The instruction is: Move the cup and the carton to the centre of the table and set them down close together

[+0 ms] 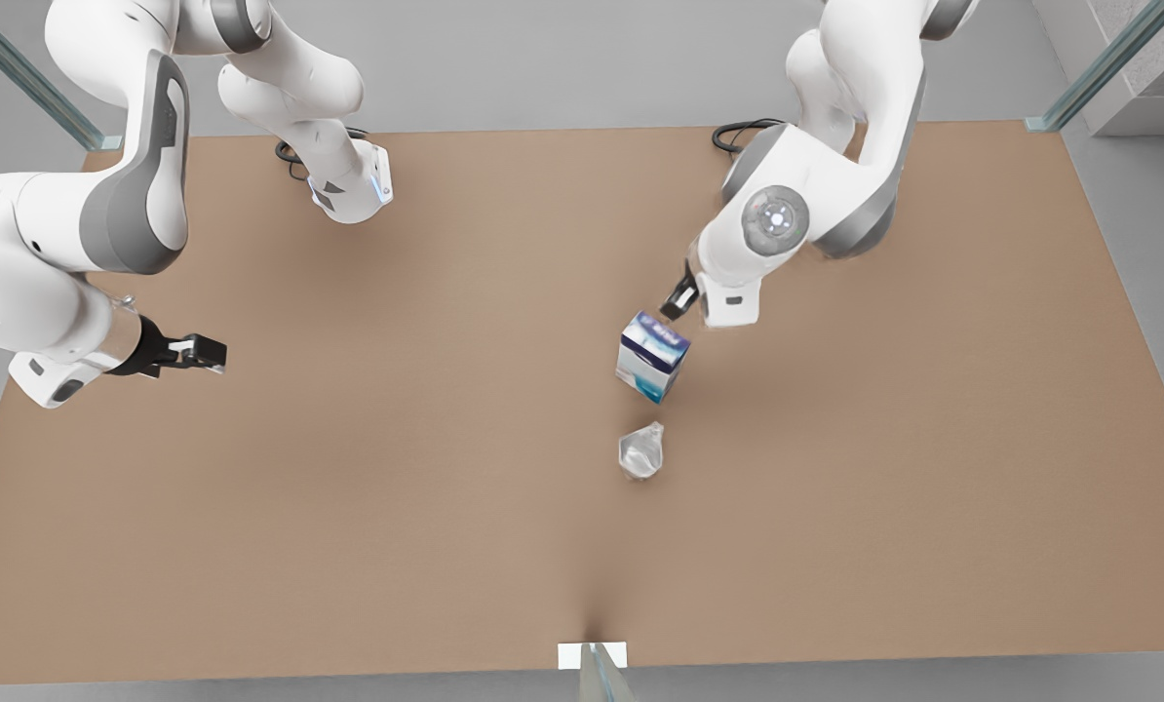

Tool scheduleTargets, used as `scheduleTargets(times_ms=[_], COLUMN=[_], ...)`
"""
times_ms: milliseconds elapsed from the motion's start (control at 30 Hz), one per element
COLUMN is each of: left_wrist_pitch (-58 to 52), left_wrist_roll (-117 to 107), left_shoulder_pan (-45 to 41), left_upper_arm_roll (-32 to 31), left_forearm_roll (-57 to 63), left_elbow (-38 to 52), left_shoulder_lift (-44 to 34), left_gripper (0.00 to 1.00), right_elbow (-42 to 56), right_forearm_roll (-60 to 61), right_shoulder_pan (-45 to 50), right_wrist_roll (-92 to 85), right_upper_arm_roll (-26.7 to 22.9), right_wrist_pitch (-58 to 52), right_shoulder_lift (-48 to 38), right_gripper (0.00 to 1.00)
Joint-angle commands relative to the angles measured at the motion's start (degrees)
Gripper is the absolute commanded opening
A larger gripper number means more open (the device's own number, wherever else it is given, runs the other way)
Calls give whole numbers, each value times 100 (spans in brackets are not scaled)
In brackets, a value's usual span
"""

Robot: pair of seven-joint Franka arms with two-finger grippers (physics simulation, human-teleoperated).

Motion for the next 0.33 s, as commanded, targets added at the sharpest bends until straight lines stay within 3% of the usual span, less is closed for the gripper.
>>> scheduleTargets(times_ms=[0, 33, 133, 300], left_wrist_pitch=[3, -23, 223, 469], left_wrist_roll=[24, 2491, 7864, 7847], left_shoulder_pan=[222, 987, 1348, 1427], left_upper_arm_roll=[147, 246, 193, 193], left_forearm_roll=[-268, -92, 1525, 1437], left_elbow=[53, 203, -96, -175], left_shoulder_lift=[-35, -53, 96, 431], left_gripper=[100, 100, 100, 100], right_elbow=[0, 0, -9, -9], right_forearm_roll=[0, 0, 0, 35], right_shoulder_pan=[2, 2, 2, 2], right_wrist_roll=[-8, -184, -202, -492], right_upper_arm_roll=[0, -18, -26, -106], right_wrist_pitch=[4, 22, 31, 31], right_shoulder_lift=[0, 0, 0, 17], right_gripper=[100, 100, 100, 100])
